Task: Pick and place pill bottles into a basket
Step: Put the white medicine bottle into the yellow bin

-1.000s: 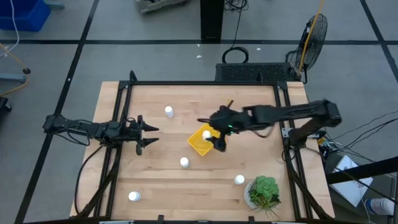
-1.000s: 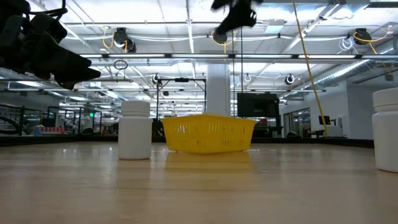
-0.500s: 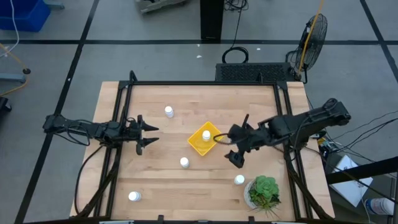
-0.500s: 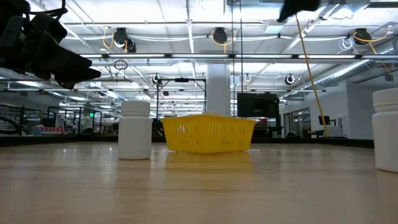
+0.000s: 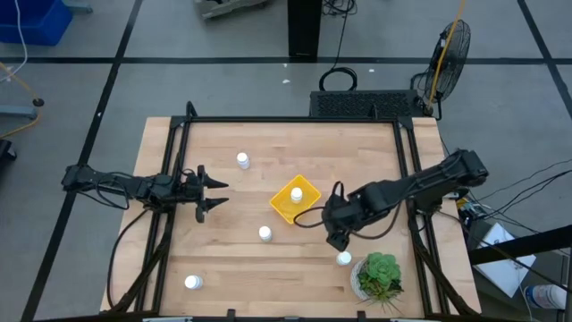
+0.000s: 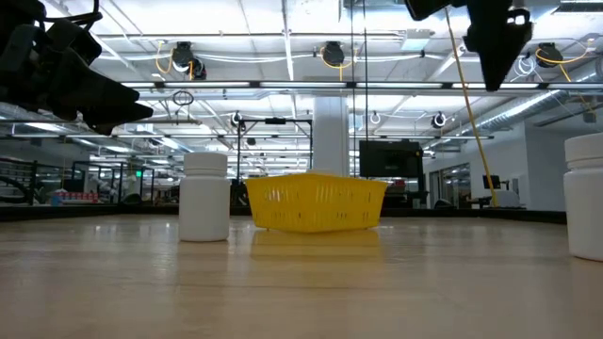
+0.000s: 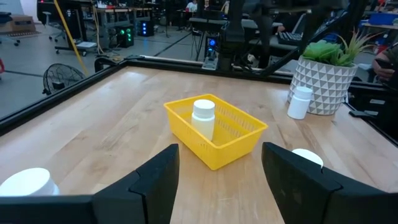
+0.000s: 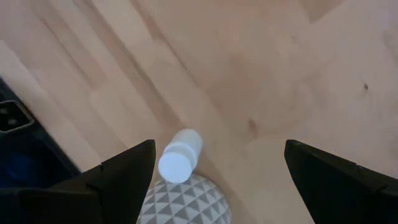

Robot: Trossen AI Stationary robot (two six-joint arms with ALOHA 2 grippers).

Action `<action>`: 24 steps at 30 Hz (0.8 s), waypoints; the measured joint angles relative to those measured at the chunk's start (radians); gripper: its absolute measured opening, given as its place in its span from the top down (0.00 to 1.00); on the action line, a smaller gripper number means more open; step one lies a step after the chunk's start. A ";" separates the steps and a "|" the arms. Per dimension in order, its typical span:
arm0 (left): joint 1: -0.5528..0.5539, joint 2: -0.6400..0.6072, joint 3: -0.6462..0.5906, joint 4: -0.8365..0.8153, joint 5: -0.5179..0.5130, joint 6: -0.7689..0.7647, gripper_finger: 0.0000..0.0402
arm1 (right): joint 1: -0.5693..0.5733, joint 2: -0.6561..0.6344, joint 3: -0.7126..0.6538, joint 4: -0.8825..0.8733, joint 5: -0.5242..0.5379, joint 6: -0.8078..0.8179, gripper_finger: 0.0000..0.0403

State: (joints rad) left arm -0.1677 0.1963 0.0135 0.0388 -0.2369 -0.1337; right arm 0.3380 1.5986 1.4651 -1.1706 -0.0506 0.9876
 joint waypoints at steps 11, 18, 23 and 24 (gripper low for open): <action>0.000 0.000 0.000 -0.003 0.000 -0.001 0.42 | 0.090 0.053 0.000 0.008 -0.027 0.095 0.14; 0.000 0.000 0.000 -0.004 0.000 -0.007 0.42 | 0.125 0.055 -0.005 0.038 0.027 0.139 0.14; 0.000 0.000 0.000 -0.004 0.000 -0.007 0.42 | 0.141 0.059 -0.078 0.134 -0.009 0.157 0.14; 0.000 0.000 0.000 -0.004 0.000 -0.006 0.42 | 0.142 0.059 -0.096 0.153 -0.026 0.163 0.14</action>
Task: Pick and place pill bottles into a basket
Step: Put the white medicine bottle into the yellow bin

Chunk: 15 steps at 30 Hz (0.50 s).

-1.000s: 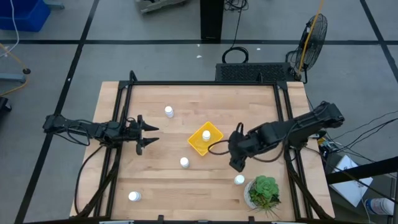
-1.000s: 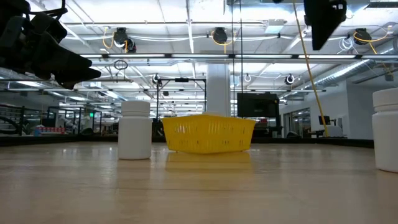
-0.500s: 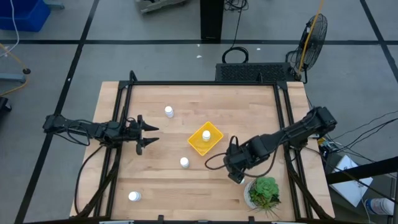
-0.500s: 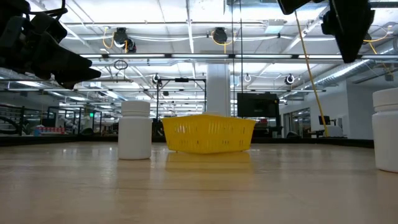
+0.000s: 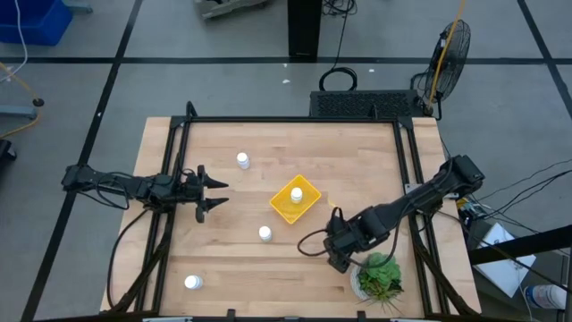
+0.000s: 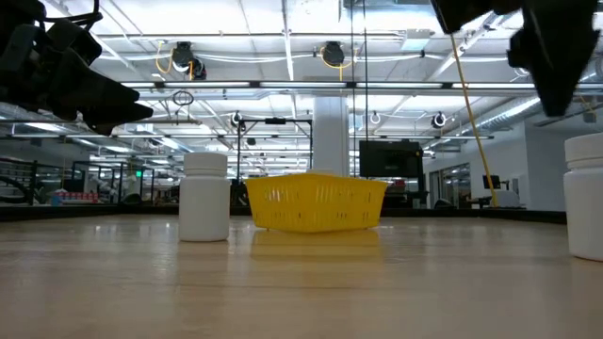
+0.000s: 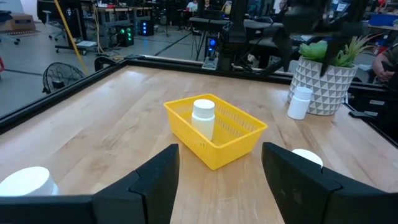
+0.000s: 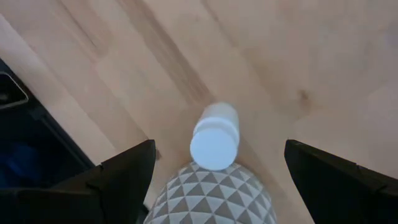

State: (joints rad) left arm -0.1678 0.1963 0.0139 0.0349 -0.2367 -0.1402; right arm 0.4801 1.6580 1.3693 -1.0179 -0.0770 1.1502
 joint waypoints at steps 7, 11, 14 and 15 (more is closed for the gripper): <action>0.000 0.000 0.000 -0.001 0.000 0.000 0.42 | 0.000 -0.001 -0.066 0.040 -0.055 0.017 0.14; 0.000 0.000 0.000 -0.001 0.000 0.002 0.42 | 0.000 -0.001 -0.077 0.058 -0.059 0.016 0.14; 0.000 0.000 0.000 -0.001 0.000 0.007 0.42 | 0.000 -0.002 -0.100 0.100 -0.085 0.017 0.14; 0.000 0.000 0.000 -0.001 0.000 0.007 0.42 | 0.000 -0.001 -0.109 0.118 -0.087 0.017 0.14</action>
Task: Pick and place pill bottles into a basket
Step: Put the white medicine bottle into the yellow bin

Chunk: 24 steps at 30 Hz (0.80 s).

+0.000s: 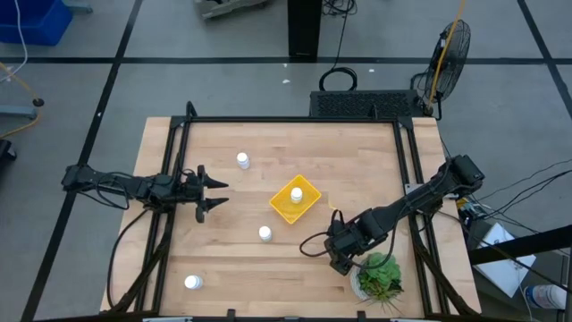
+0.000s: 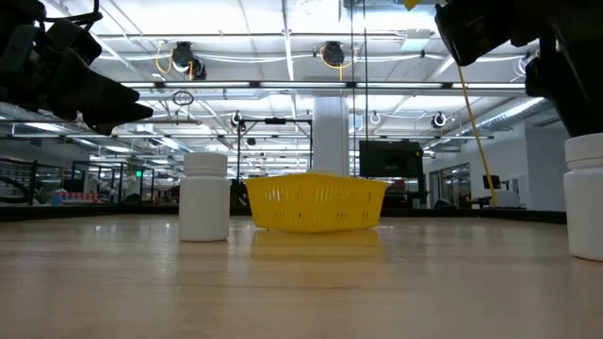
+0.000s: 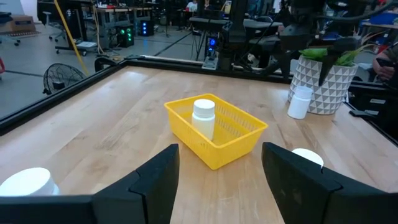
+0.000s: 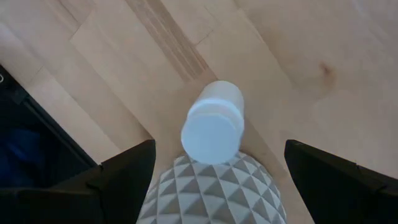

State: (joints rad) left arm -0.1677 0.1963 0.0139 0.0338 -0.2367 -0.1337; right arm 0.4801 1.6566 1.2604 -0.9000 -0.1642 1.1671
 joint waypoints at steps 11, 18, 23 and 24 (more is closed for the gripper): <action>0.000 0.000 0.000 0.000 0.000 0.000 0.42 | 0.000 0.000 -0.035 0.058 -0.023 0.005 0.14; 0.000 0.000 0.000 0.000 0.000 -0.001 0.42 | 0.000 0.000 -0.039 0.069 0.001 -0.003 0.14; 0.000 0.000 0.000 0.000 0.000 -0.001 0.42 | -0.001 0.000 -0.084 0.128 -0.003 -0.004 0.14; 0.000 0.000 0.000 0.000 0.000 -0.001 0.42 | -0.001 0.000 -0.093 0.139 -0.017 -0.003 0.14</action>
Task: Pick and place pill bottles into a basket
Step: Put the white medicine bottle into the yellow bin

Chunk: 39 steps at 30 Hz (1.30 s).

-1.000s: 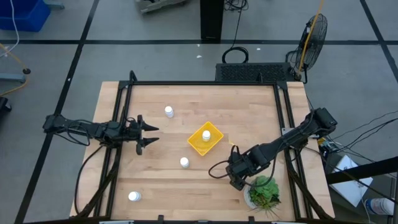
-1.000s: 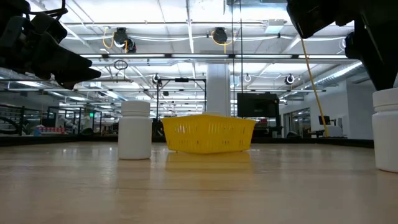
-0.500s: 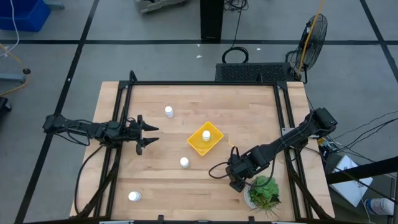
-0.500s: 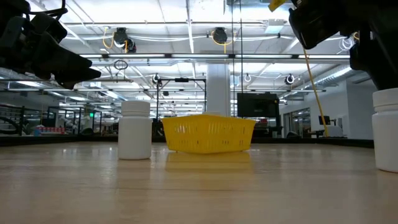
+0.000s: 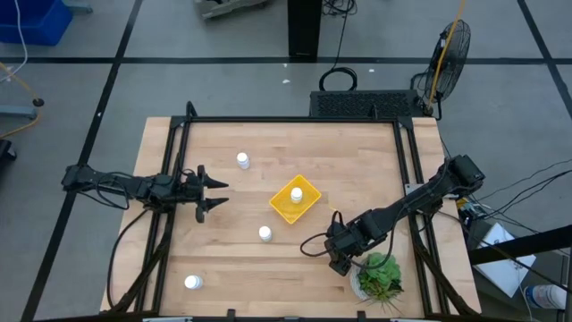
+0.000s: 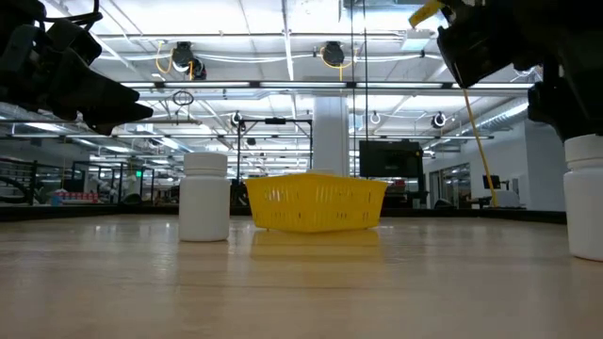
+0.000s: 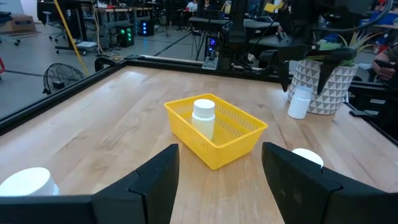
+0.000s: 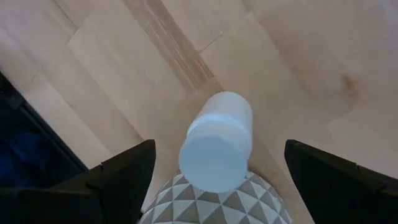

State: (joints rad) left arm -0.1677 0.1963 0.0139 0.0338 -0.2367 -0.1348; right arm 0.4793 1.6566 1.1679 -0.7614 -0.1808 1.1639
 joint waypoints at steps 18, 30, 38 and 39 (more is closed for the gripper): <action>0.000 0.000 0.000 0.000 0.000 -0.001 0.42 | 0.000 0.000 -0.069 0.108 -0.030 0.010 0.14; 0.000 0.000 0.000 0.000 0.000 0.000 0.42 | 0.000 0.000 -0.069 0.106 -0.030 0.005 0.34; 0.000 0.000 0.000 0.000 0.000 0.000 0.42 | 0.000 -0.002 -0.068 0.108 -0.007 -0.032 0.62; 0.000 0.000 0.000 0.000 0.000 0.000 0.42 | 0.000 -0.002 -0.068 0.108 -0.002 -0.043 0.62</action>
State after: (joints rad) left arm -0.1678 0.1963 0.0139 0.0338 -0.2367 -0.1352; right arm 0.4797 1.6543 1.0996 -0.6537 -0.1832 1.1208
